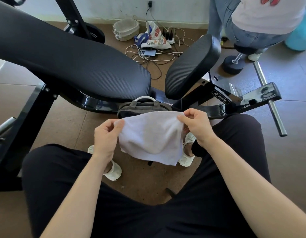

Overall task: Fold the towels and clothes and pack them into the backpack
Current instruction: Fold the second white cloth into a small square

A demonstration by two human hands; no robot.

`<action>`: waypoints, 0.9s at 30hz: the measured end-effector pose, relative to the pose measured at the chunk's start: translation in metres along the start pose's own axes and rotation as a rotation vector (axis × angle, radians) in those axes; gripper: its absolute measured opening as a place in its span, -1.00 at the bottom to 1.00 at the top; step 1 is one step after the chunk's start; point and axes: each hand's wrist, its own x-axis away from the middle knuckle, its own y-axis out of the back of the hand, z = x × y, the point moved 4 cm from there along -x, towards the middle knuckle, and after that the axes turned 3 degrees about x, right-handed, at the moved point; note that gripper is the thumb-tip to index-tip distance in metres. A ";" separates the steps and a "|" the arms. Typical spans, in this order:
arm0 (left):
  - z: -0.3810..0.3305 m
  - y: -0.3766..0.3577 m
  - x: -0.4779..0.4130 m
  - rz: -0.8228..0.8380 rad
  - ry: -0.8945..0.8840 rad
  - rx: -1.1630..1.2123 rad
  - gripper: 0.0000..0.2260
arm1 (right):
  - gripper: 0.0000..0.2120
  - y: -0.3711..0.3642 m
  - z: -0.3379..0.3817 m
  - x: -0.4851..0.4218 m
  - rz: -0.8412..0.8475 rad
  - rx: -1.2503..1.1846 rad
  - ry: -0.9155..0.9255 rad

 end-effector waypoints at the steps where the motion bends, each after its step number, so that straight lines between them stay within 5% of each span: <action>1: 0.000 -0.005 0.004 0.020 0.030 0.010 -0.92 | -0.89 -0.005 0.002 0.005 0.038 -0.025 -0.004; 8: -0.007 -0.047 0.033 0.259 0.129 0.078 -0.89 | -0.92 -0.042 0.018 0.029 0.310 -0.138 0.048; 14: -0.006 -0.056 0.038 0.304 0.125 0.082 -0.89 | -0.82 -0.059 0.019 0.038 0.454 -0.098 0.127; 21: -0.007 -0.054 0.037 0.299 0.079 0.112 -0.90 | -0.80 -0.061 0.022 0.041 0.465 -0.206 0.109; 25: -0.008 -0.059 0.041 0.395 -0.030 -0.022 -0.63 | -0.96 -0.061 0.022 0.043 0.400 -0.164 0.181; 27: -0.007 -0.062 0.042 0.396 -0.093 -0.105 -0.66 | -0.95 -0.063 0.020 0.043 0.380 -0.145 0.178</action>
